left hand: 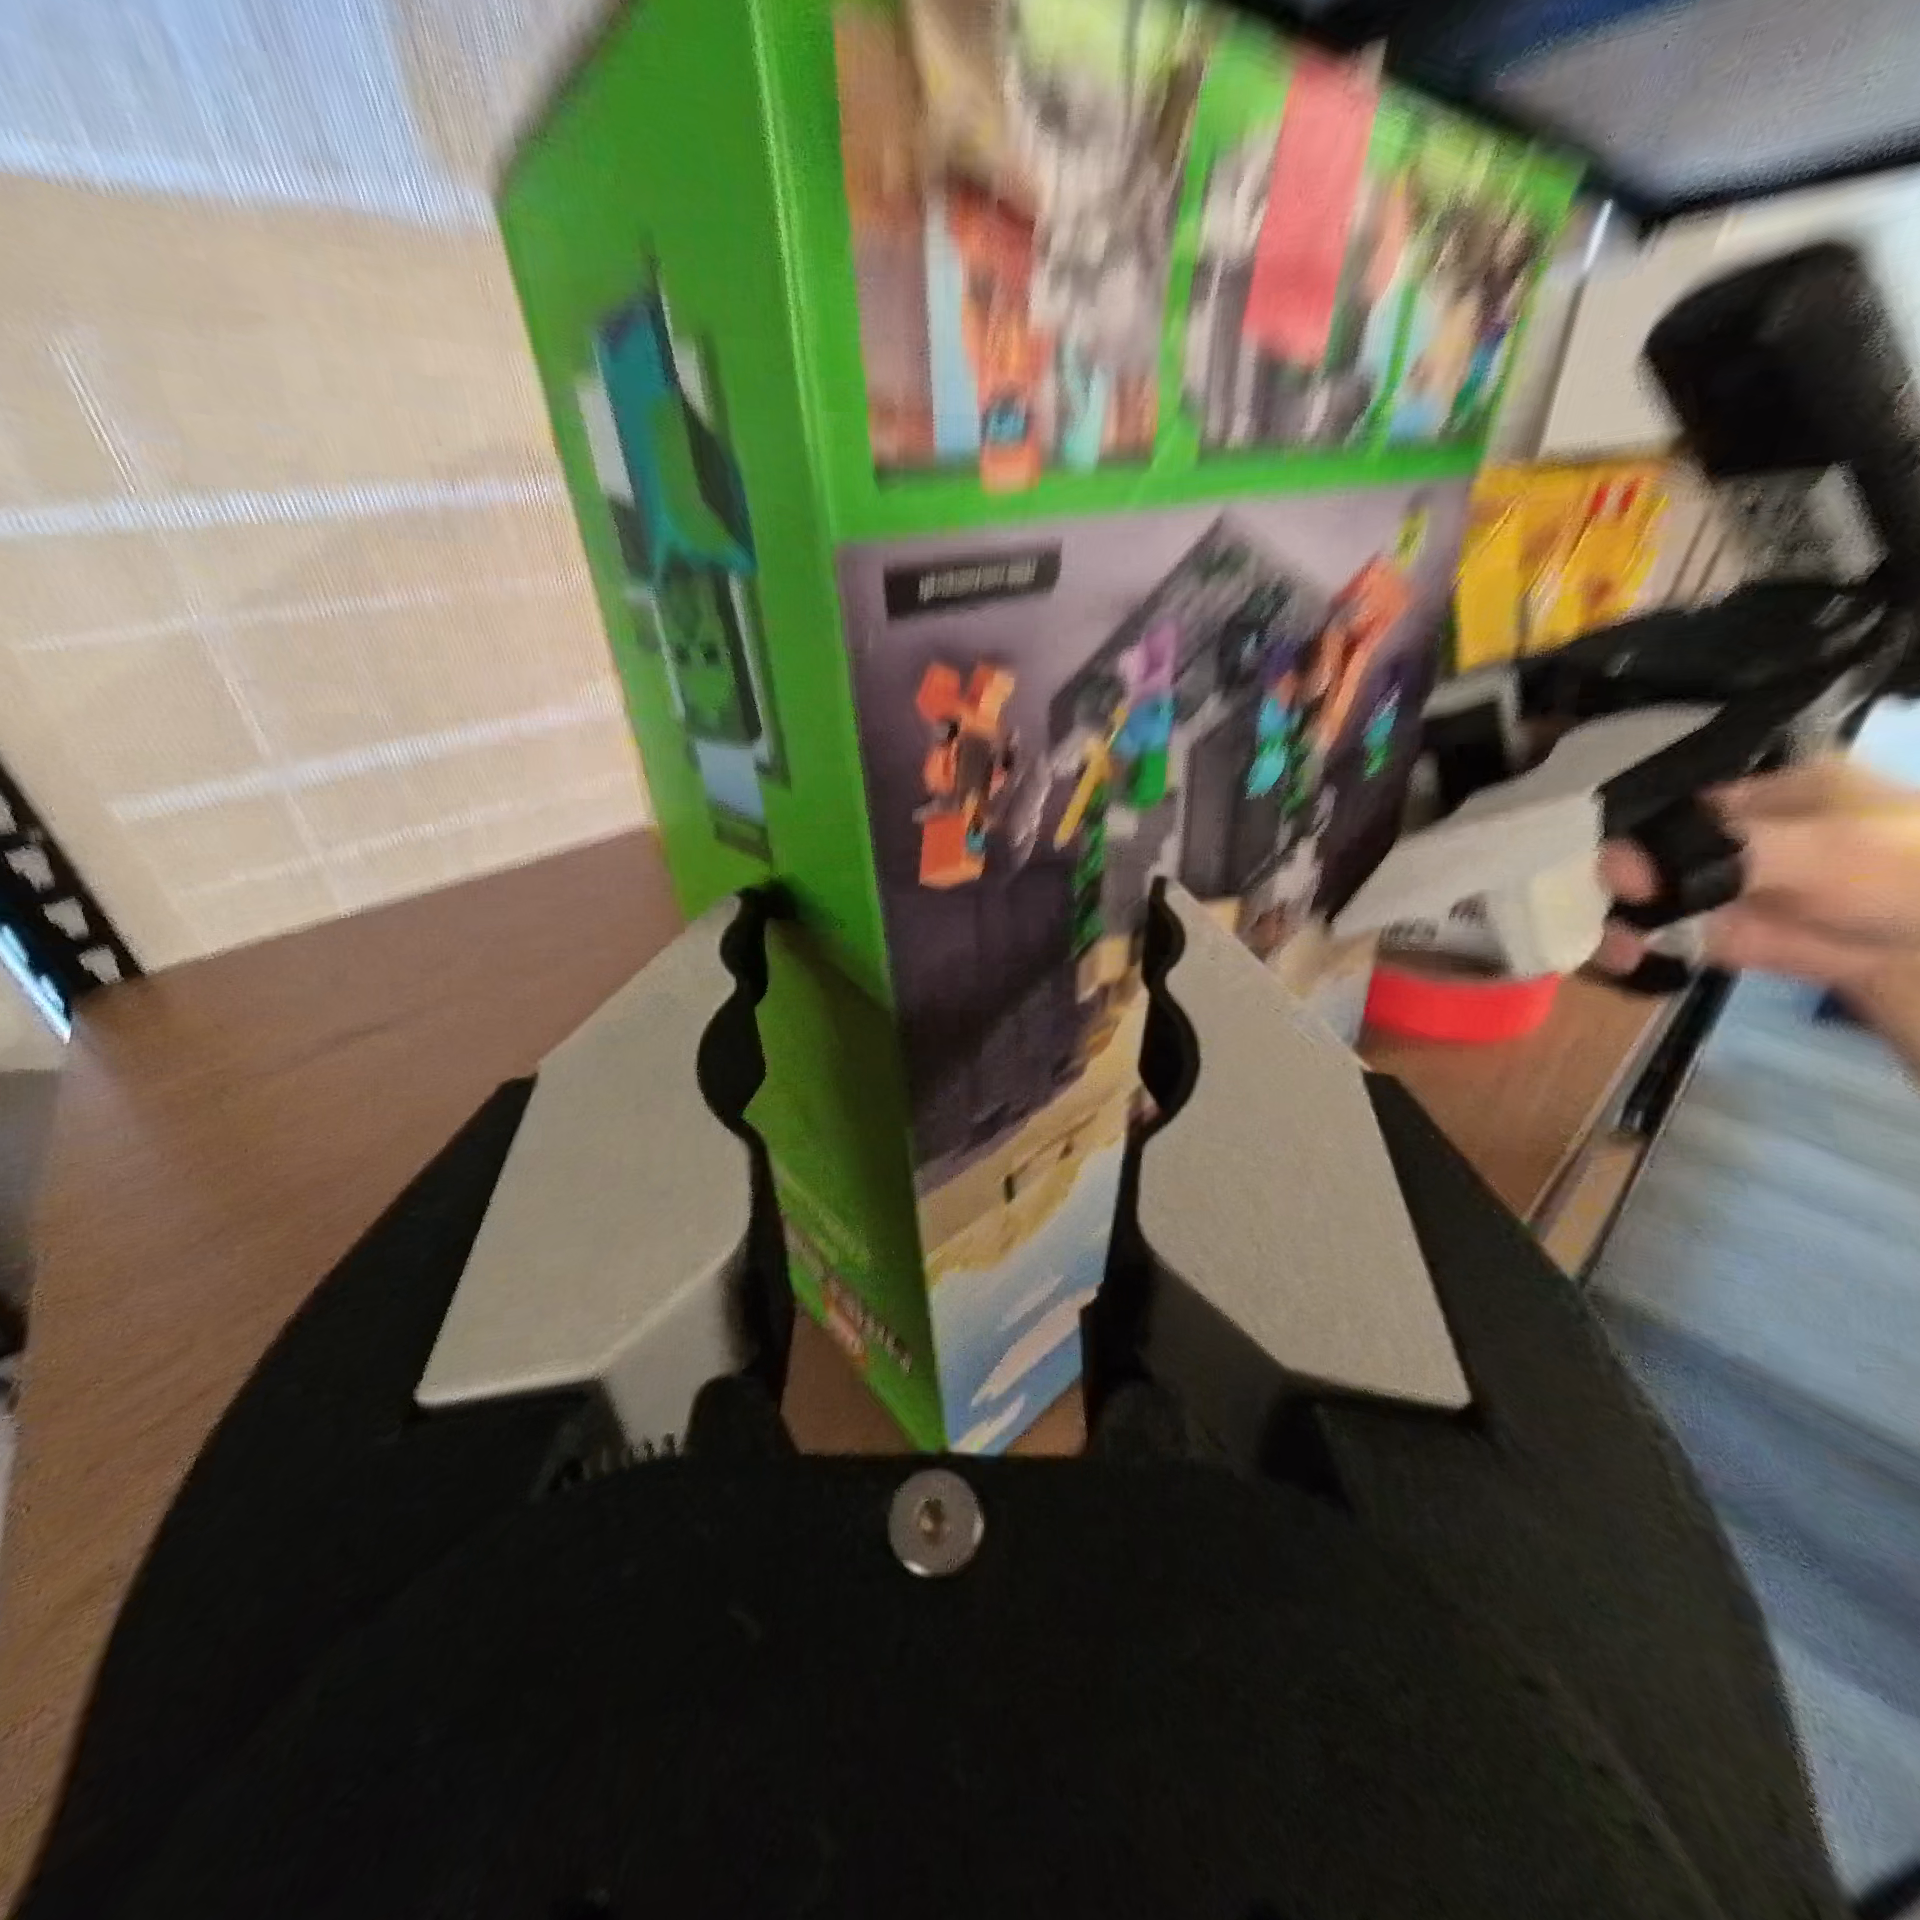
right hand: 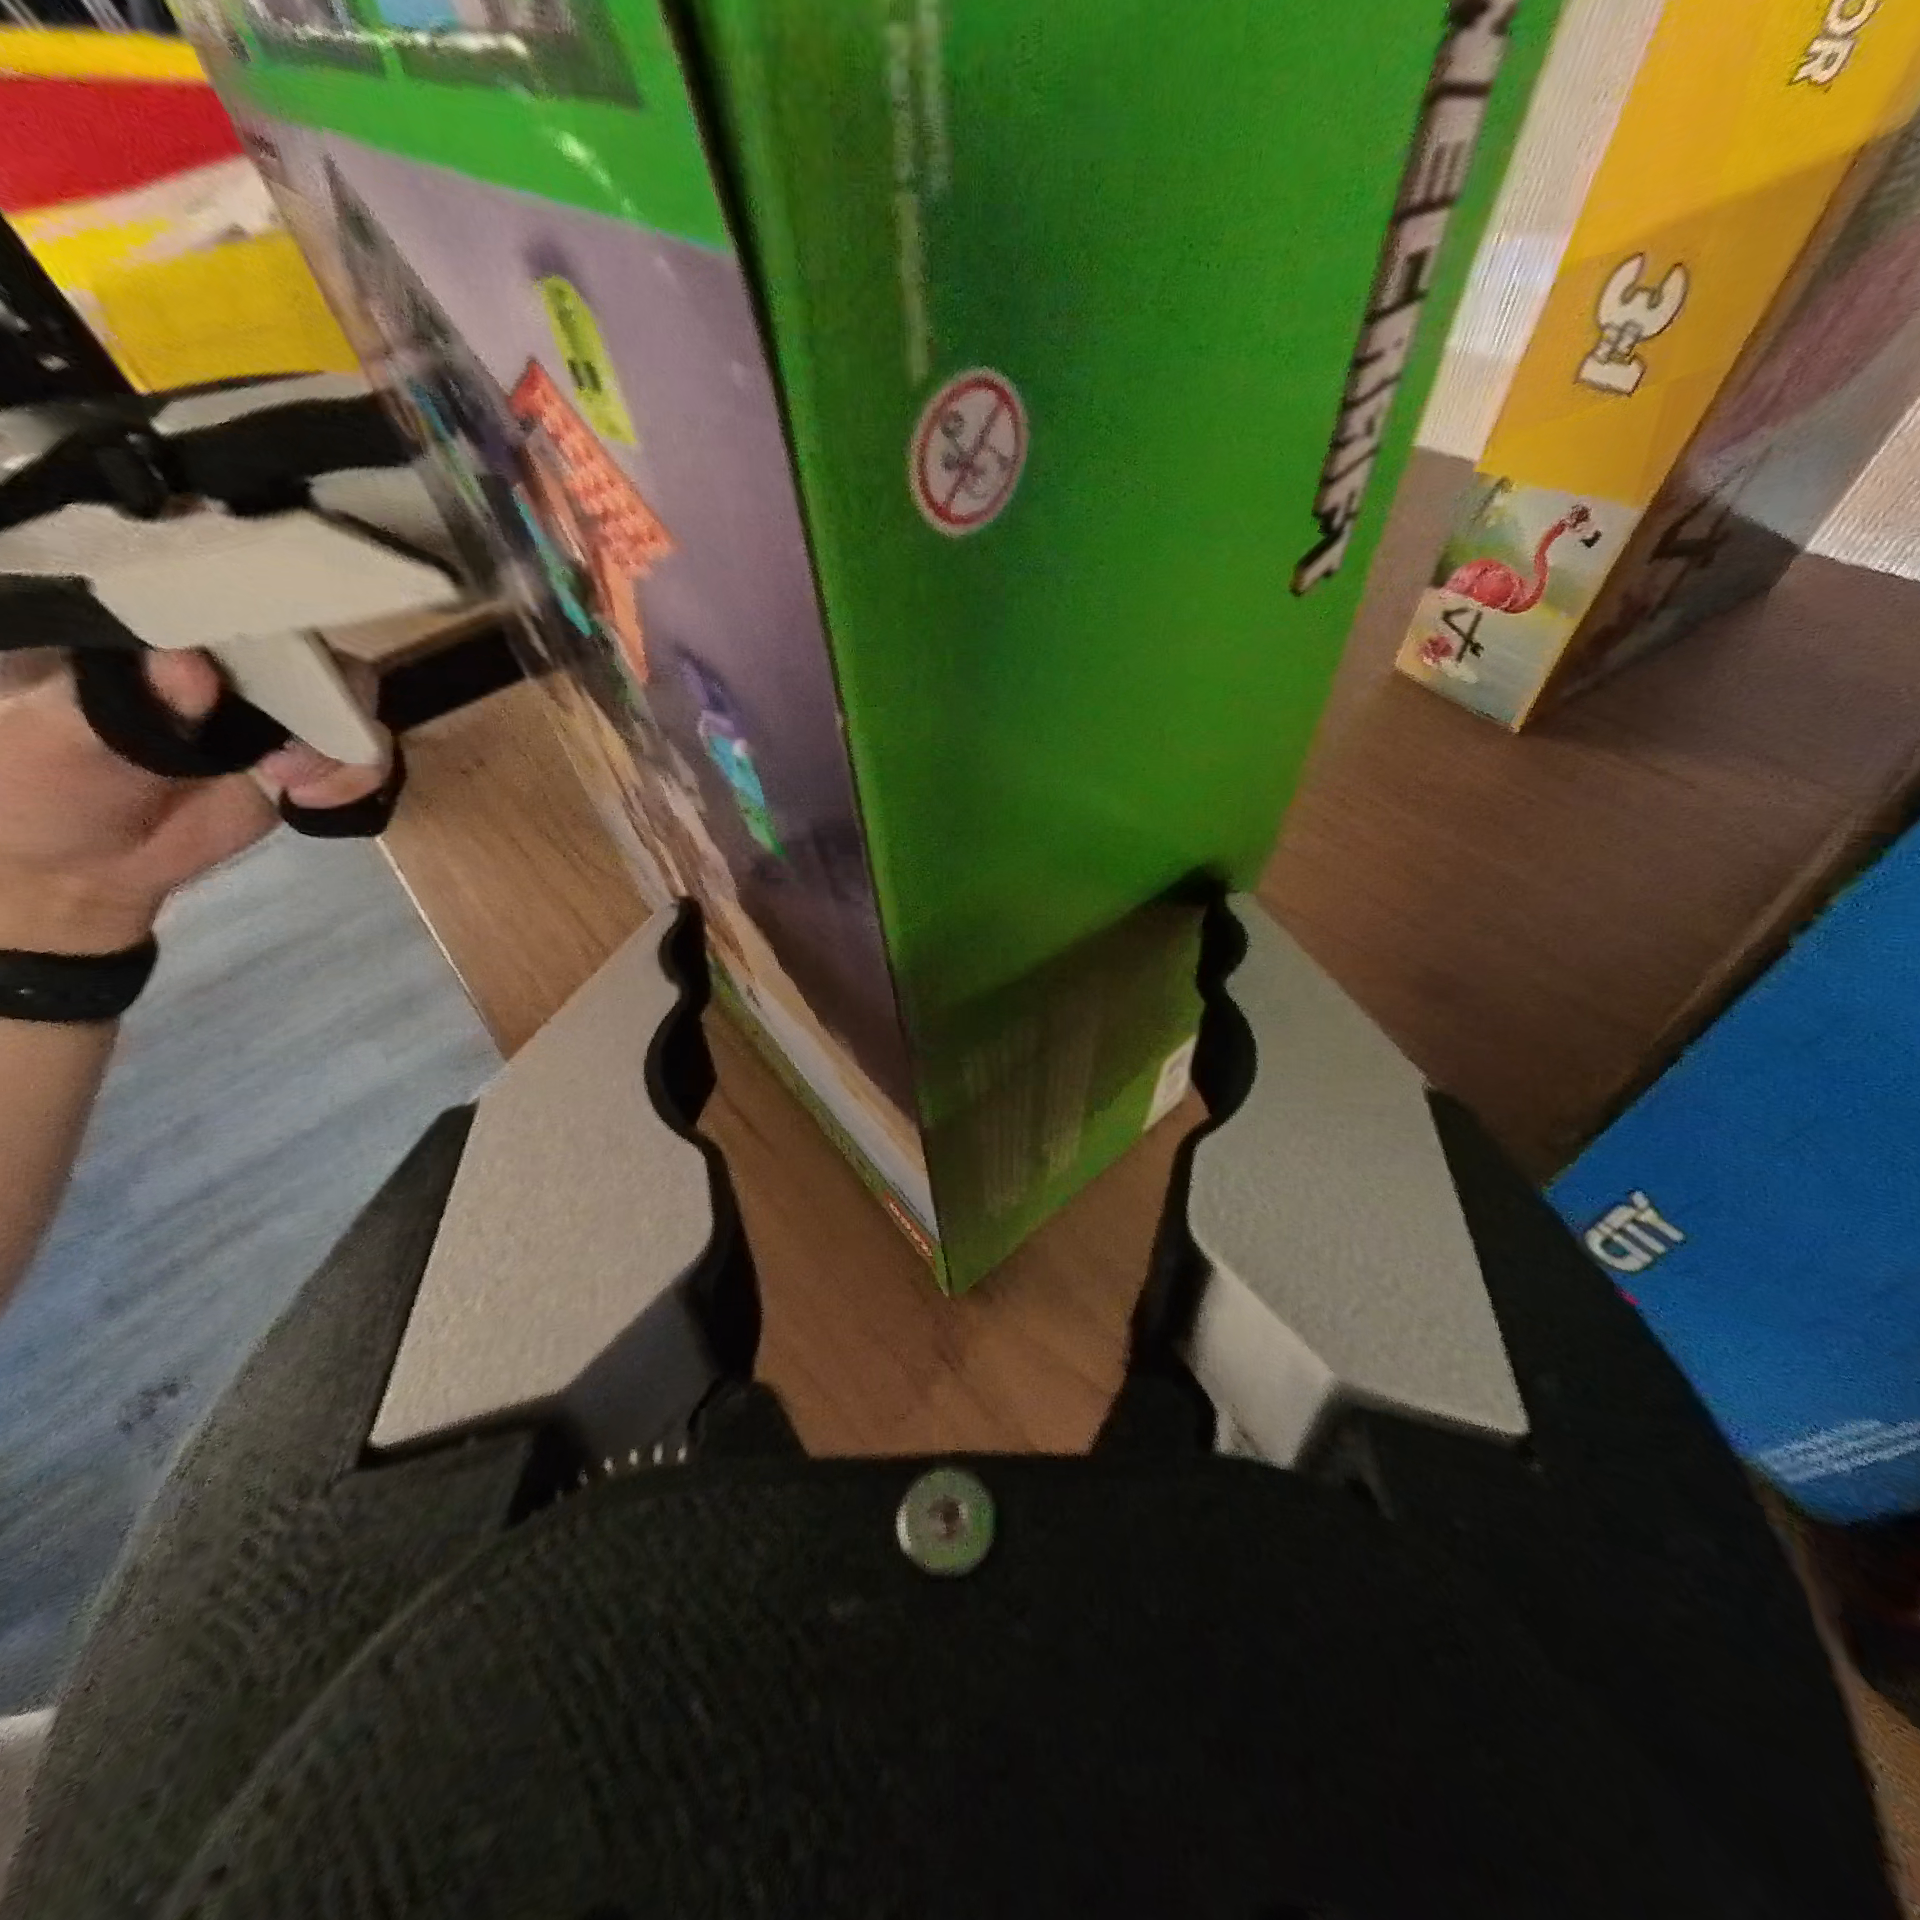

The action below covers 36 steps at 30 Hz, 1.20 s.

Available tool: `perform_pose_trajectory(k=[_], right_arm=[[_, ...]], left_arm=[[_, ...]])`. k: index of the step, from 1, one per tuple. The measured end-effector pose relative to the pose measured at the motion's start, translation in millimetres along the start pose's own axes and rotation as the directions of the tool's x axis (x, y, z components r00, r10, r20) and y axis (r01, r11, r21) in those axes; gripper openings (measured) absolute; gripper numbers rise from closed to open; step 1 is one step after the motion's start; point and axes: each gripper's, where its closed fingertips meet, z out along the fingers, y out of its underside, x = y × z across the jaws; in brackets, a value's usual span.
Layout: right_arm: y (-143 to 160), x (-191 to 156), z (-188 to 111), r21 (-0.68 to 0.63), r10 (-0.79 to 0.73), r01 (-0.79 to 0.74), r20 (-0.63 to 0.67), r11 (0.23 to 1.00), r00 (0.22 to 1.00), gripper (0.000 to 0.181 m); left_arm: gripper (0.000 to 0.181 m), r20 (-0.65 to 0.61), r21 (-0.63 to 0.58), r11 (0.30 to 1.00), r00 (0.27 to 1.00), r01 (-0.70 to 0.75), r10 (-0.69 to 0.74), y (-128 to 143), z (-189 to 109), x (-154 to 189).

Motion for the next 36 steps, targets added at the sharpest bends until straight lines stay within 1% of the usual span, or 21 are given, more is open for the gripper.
perform_pose_trajectory(k=[2, 4, 6, 8, 9, 10, 12, 14, 15, 17, 19, 20, 21, 23, 25, 26, 28, 31, 34, 35, 36], right_arm=[[-3, -4, -7, 0.064, 0.01, -0.012, 0.041, 0.998, 0.999, 0.091], [-4, -7, -12, 0.116, 0.032, -0.041, 0.08, 0.992, 0.996, 0.089], [-3, -11, -16, 0.151, 0.056, -0.07, 0.098, 0.986, 0.994, 0.086], [0, -16, -20, 0.176, 0.058, -0.076, 0.106, 0.982, 0.993, 0.086], [0, -19, -21, 0.193, 0.061, -0.081, 0.107, 0.978, 0.992, 0.087], [1, -22, -23, 0.212, 0.058, -0.08, 0.111, 0.974, 0.992, 0.088], [5, -29, -27, 0.241, 0.015, -0.05, 0.144, 0.969, 0.99, 0.084], [15, -41, -37, 0.241, -0.025, -0.032, 0.229, 0.97, 0.973, 0.064], [20, -44, -43, 0.243, -0.024, -0.042, 0.262, 0.969, 0.965, 0.065], [31, -40, -57, 0.258, -0.033, -0.039, 0.271, 0.965, 0.962, 0.065], [43, -31, -73, 0.273, -0.058, -0.015, 0.257, 0.962, 0.965, 0.065], [50, -27, -82, 0.271, -0.071, 0.001, 0.251, 0.963, 0.965, 0.065], [57, -21, -91, 0.267, -0.085, 0.019, 0.237, 0.963, 0.968, 0.065], [69, -6, -107, 0.26, -0.136, 0.083, 0.192, 0.962, 0.972, 0.065], [82, 12, -120, 0.235, -0.206, 0.171, 0.133, 0.957, 0.969, 0.065], [86, 21, -125, 0.22, -0.241, 0.214, 0.105, 0.952, 0.965, 0.065], [94, 35, -129, 0.173, -0.304, 0.288, 0.073, 0.942, 0.95, 0.063], [104, 44, -120, 0.067, -0.37, 0.365, 0.09, 0.929, 0.925, 0.057], [128, 38, -106, -0.134, -0.355, 0.388, 0.218, 0.912, 0.909, 0.051], [134, 40, -102, -0.191, -0.344, 0.389, 0.23, 0.901, 0.91, 0.051], [134, 42, -99, -0.219, -0.346, 0.394, 0.227, 0.893, 0.91, 0.044]], left_arm=[[0.069, 0.008, 0.115, 0.993, 1.0, 0.015, -0.016, -22, -11, 4], [0.068, 0.042, 0.155, 0.988, 0.999, 0.006, -0.012, -31, -17, 3], [0.067, 0.04, 0.094, 0.996, 0.999, 0.01, -0.014, -22, -13, 6], [0.063, 0.088, 0.004, 1.0, 0.996, -0.002, 0.001, -6, -3, 1], [0.067, 0.107, -0.019, 1.0, 0.994, -0.017, 0.019, -2, 0, -1], [0.068, 0.116, -0.022, 1.0, 0.993, -0.016, 0.018, -1, 3, -2], [0.058, 0.157, -0.031, 0.999, 0.988, 0.015, -0.01, 1, 4, -10], [0.054, 0.24, -0.033, 0.999, 0.97, 0.032, -0.023, 4, -1, -24], [0.054, 0.263, -0.034, 0.998, 0.964, 0.047, -0.036, 6, -4, -26], [0.056, 0.272, -0.013, 0.996, 0.959, 0.083, -0.076, 4, -10, -22], [0.056, 0.321, 0.026, 0.996, 0.943, 0.082, -0.086, -7, -21, -18], [0.057, 0.346, 0.043, 0.997, 0.935, 0.059, -0.071, -17, -26, -12], [0.057, 0.362, 0.057, 0.998, 0.932, 0.012, -0.032, -32, -30, -2], [0.057, 0.386, 0.055, 0.987, 0.915, -0.151, 0.119, -64, -30, 25], [0.055, 0.398, 0.018, 0.956, 0.879, -0.294, 0.263, -87, -22, 52], [0.055, 0.396, 0.01, 0.947, 0.871, -0.322, 0.292, -93, -17, 62], [0.055, 0.358, 0.032, 0.953, 0.894, -0.301, 0.271, -95, -5, 85], [0.054, 0.326, 0.043, 0.97, 0.921, -0.24, 0.213, -79, 4, 106], [0.05, 0.33, -0.011, 0.979, 0.923, -0.203, 0.195, -49, 3, 117], [0.05, 0.324, -0.033, 0.982, 0.927, -0.188, 0.189, -38, 3, 122], [0.05, 0.314, -0.047, 0.984, 0.932, -0.173, 0.179, -29, 2, 128]])
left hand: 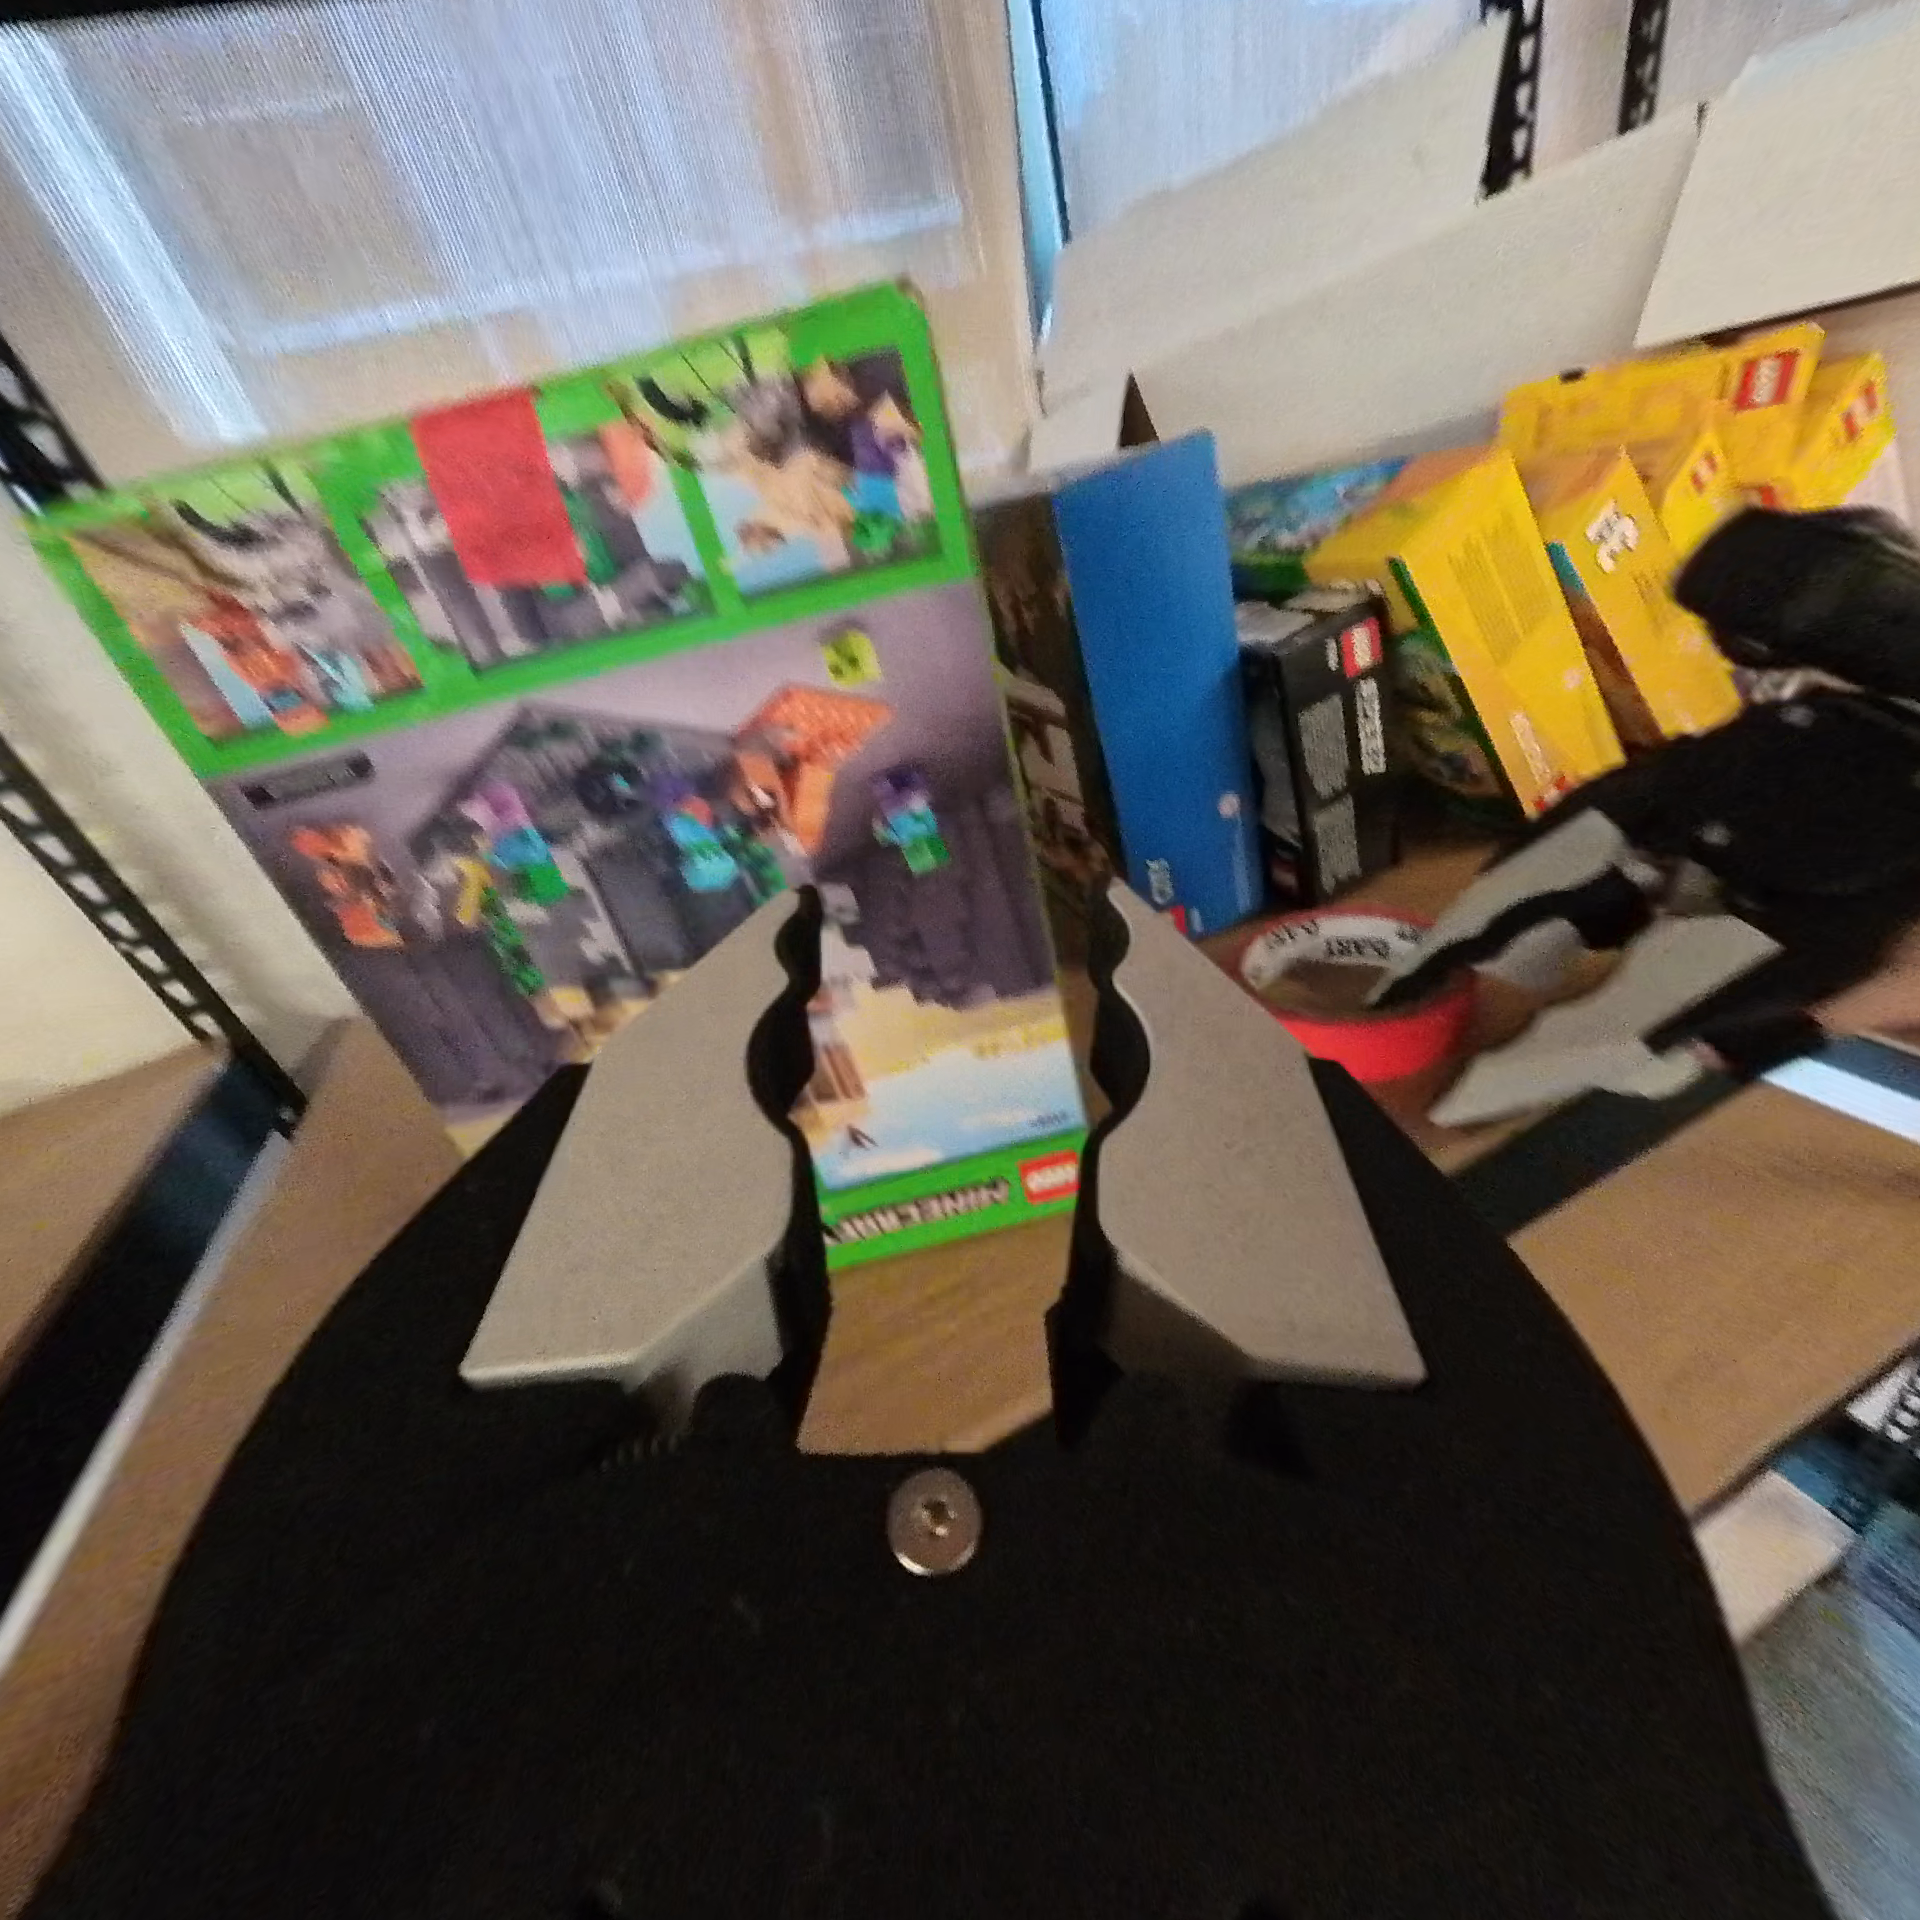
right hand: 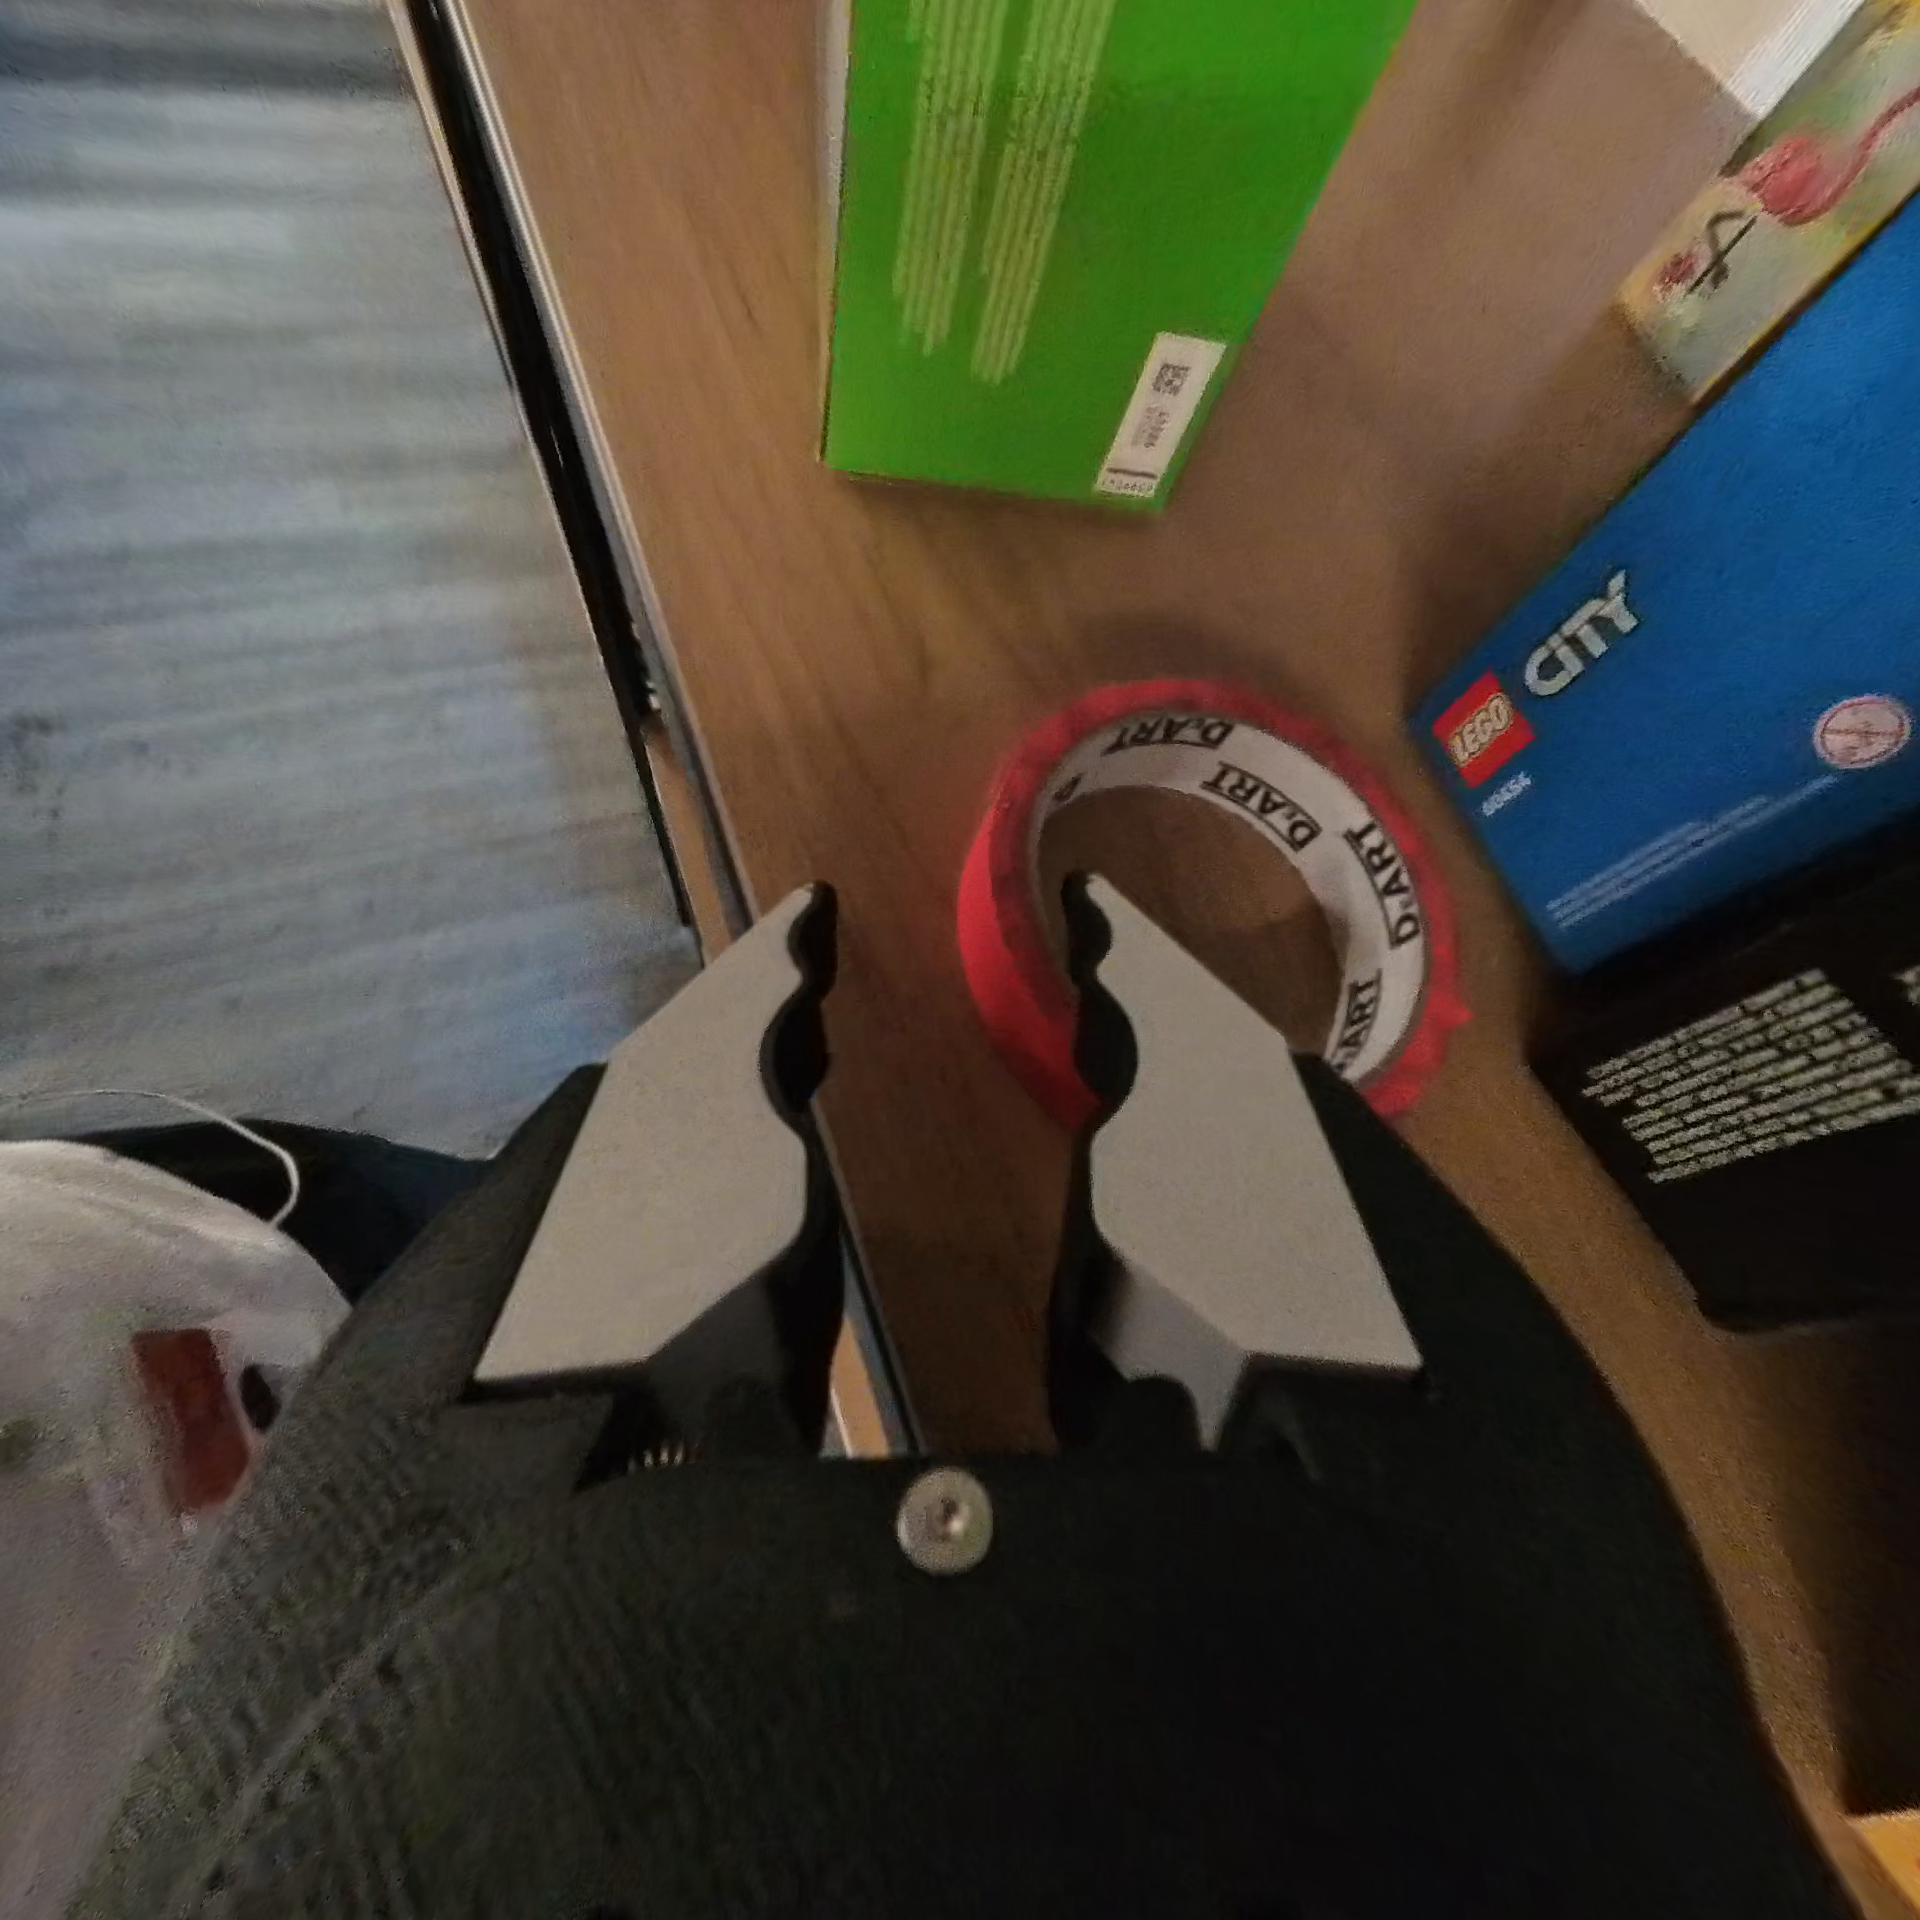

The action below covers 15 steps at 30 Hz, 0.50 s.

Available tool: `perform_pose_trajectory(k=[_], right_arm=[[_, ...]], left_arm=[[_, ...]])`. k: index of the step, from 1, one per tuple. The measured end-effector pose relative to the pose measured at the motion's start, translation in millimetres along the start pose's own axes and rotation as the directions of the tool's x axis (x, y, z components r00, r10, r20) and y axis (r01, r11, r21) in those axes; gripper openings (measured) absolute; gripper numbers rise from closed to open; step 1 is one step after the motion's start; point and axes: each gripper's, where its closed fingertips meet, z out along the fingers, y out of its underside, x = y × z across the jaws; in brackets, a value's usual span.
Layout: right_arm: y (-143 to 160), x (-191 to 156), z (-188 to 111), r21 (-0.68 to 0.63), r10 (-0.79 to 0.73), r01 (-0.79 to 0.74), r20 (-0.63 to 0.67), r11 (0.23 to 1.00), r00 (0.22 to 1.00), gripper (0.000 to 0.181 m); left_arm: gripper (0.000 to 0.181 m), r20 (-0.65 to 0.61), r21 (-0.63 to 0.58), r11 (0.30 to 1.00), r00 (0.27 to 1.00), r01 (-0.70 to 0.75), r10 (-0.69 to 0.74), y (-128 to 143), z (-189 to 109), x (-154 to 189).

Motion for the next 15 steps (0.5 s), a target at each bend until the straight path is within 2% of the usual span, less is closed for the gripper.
perform_pose_trajectory(k=[4, 6, 8, 10, 13, 15], right_arm=[[-3, 3, 3, -0.038, -0.089, 0.088, -0.031, 0.995, 0.996, 0.017], [-4, 2, 1, -0.031, -0.2, 0.199, -0.065, 0.98, 0.978, 0.014], [-13, -7, -6, 0.049, -0.34, 0.347, -0.116, 0.937, 0.933, 0.013], [-21, -31, -15, 0.161, -0.533, 0.557, -0.168, 0.815, 0.829, 0.011], [-33, -72, -28, 0.338, -0.667, 0.708, -0.248, 0.62, 0.702, 0.009], [-41, -95, -34, 0.431, -0.668, 0.7, -0.253, 0.57, 0.7, 0.009]], left_arm=[[0.044, -0.03, -0.041, 0.997, 0.998, 0.058, -0.059, 28, -12, 24], [0.043, -0.055, -0.059, 0.989, 0.989, 0.136, -0.14, 44, -15, 35], [0.044, -0.103, -0.085, 0.966, 0.962, 0.245, -0.253, 59, -17, 51], [0.045, -0.138, -0.115, 0.938, 0.93, 0.326, -0.34, 72, -18, 67], [0.054, -0.236, -0.172, 0.916, 0.887, 0.363, -0.396, 83, -15, 101], [0.056, -0.336, -0.188, 0.884, 0.817, 0.429, -0.468, 77, -15, 120]])
